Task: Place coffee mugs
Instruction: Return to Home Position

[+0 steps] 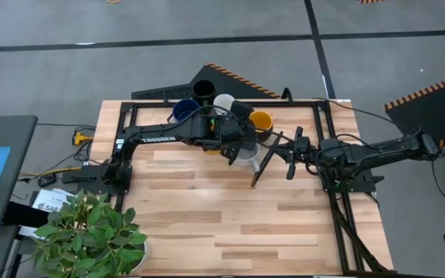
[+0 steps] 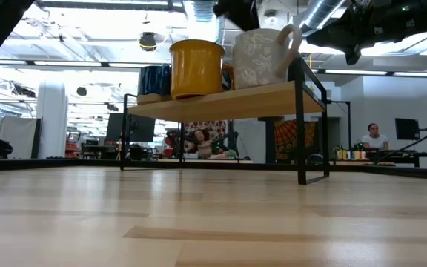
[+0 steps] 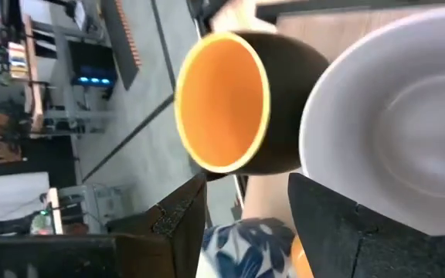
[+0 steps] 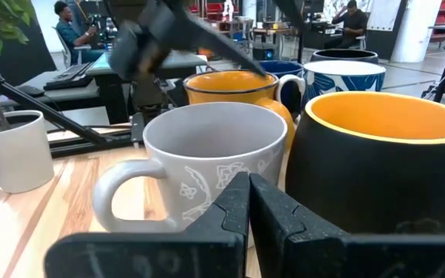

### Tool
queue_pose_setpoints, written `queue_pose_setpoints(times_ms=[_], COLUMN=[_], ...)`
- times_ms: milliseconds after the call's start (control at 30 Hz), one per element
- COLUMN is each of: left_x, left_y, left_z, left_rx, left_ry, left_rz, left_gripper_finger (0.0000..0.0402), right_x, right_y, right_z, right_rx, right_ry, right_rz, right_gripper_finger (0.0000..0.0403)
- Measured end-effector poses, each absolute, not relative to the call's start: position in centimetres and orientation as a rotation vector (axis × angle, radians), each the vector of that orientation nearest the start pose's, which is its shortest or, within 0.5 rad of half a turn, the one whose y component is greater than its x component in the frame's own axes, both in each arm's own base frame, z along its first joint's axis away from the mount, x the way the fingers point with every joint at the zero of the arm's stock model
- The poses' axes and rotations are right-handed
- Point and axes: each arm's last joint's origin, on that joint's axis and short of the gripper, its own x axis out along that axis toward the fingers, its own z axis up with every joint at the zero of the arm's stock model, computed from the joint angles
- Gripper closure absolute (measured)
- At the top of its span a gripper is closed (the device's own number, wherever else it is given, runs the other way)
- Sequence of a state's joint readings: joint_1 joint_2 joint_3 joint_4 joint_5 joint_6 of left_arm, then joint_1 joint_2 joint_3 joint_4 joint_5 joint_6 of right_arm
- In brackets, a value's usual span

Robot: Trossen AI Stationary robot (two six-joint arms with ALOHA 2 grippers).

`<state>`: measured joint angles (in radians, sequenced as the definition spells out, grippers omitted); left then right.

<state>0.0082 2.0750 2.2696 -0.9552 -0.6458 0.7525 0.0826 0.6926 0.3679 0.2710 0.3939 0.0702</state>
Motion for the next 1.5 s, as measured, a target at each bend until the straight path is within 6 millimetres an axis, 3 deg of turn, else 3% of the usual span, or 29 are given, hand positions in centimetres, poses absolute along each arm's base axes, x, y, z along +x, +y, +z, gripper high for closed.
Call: queue_pose_setpoints(times_ms=[200,300,400,567,667,767,967,1200,1367,1500], left_x=[42.6,40.4,38.0,35.4,33.7,31.7,25.3,18.0,14.5,12.9], left_y=[-0.4,-1.2,-0.7,0.0,-0.1,0.6,2.4,1.9,1.2,0.8], left_z=[41.8,43.7,45.4,46.8,46.1,43.9,38.1,31.5,26.8,23.1], left_rx=[0.861,0.661,0.439,0.382,0.406,0.404,0.317,0.246,0.18,0.114], left_ry=[0.785,0.697,0.645,0.523,0.466,0.386,0.217,-0.008,-0.123,-0.146], left_rz=[0.337,0.207,0.016,0.004,-0.015,0.011,0.096,0.11,0.098,0.086], left_gripper_finger=[0.0232,0.0232,0.0238,0.0298,0.035,0.0392,0.0401,0.0401,0.0401,0.0402], right_x=[16.3,16.3,16.3,16.3,16.3,16.3,16.3,16.3,16.3,16.3], right_y=[0.2,0.2,0.2,0.2,0.2,0.2,0.2,0.2,0.2,0.2], right_z=[24.6,24.6,24.5,24.6,24.5,24.5,24.5,24.6,24.5,24.5], right_rx=[0.057,0.056,0.056,0.057,0.056,0.057,0.074,0.076,0.076,0.09], right_ry=[0.042,0.044,0.046,0.042,0.046,0.049,0.046,0.04,0.04,0.038], right_rz=[-0.313,-0.313,-0.313,-0.313,-0.313,-0.313,-0.313,-0.313,-0.313,-0.313], right_gripper_finger=[0.0368,0.0368,0.0368,0.0368,0.0368,0.0368,0.0368,0.0368,0.0368,0.0368])
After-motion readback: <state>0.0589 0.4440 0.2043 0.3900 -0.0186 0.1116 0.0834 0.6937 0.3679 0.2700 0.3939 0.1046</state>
